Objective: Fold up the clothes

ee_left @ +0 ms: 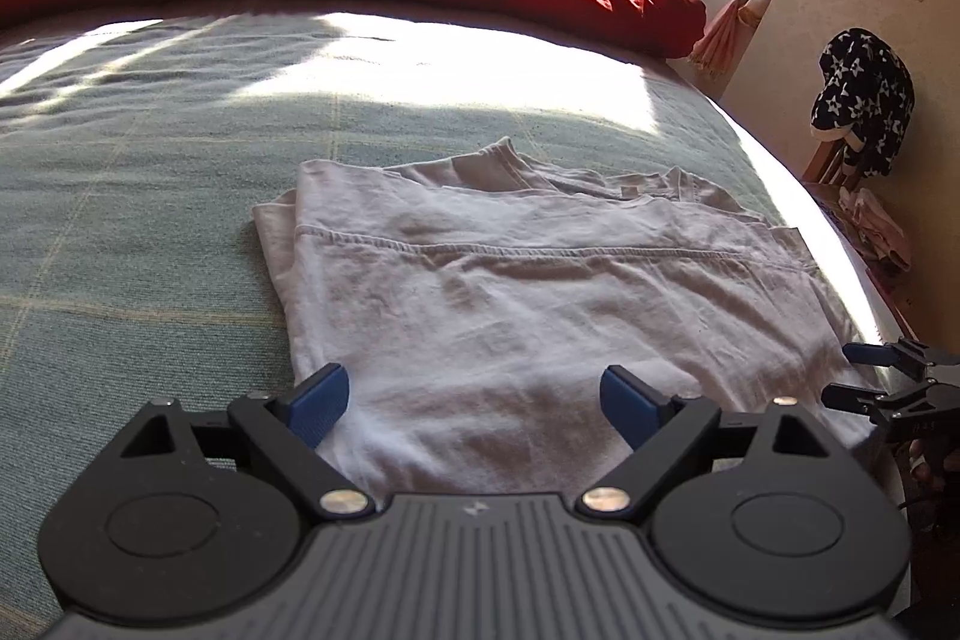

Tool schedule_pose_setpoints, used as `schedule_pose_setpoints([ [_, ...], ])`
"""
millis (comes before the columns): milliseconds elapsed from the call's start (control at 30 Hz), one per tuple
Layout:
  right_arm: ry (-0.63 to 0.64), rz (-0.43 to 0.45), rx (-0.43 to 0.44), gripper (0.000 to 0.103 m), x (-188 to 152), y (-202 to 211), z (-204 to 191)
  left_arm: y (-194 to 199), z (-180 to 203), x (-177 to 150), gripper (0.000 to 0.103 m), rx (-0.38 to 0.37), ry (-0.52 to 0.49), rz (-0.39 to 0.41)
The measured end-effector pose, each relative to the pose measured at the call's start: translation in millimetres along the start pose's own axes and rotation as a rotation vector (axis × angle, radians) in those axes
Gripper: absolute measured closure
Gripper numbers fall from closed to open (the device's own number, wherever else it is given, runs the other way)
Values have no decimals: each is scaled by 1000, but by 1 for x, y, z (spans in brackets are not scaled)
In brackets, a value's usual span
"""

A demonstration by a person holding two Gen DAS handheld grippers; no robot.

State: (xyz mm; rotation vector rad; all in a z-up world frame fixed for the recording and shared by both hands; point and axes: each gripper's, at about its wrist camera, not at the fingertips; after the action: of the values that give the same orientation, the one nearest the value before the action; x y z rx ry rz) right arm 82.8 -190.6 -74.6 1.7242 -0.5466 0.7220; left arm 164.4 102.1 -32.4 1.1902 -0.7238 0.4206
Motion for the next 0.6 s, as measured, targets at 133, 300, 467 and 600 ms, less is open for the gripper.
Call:
schedule_pose_setpoints([
  [133,-85,38,50,0,24,10,9,0,5,23,10,-55,2,50],
  [300,-208,62,98,0,55,-2,19,-22,15,42,10,-101,-1,48],
  [467,-278,26,118,0,64,-32,25,-53,7,39,10,-89,24,-2],
  [600,-283,27,104,0,61,-48,32,-67,-13,34,10,-54,57,6],
])
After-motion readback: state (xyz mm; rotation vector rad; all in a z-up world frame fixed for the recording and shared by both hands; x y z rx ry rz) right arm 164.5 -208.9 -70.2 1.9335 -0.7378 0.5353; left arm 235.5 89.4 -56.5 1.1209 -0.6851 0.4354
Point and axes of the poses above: each gripper's, at about its wrist camera, not at the fingertips, and y roughly against the way its jaws point, z to its right, x to its top, and after that the axes turned 7 degrees about -y, right-handed
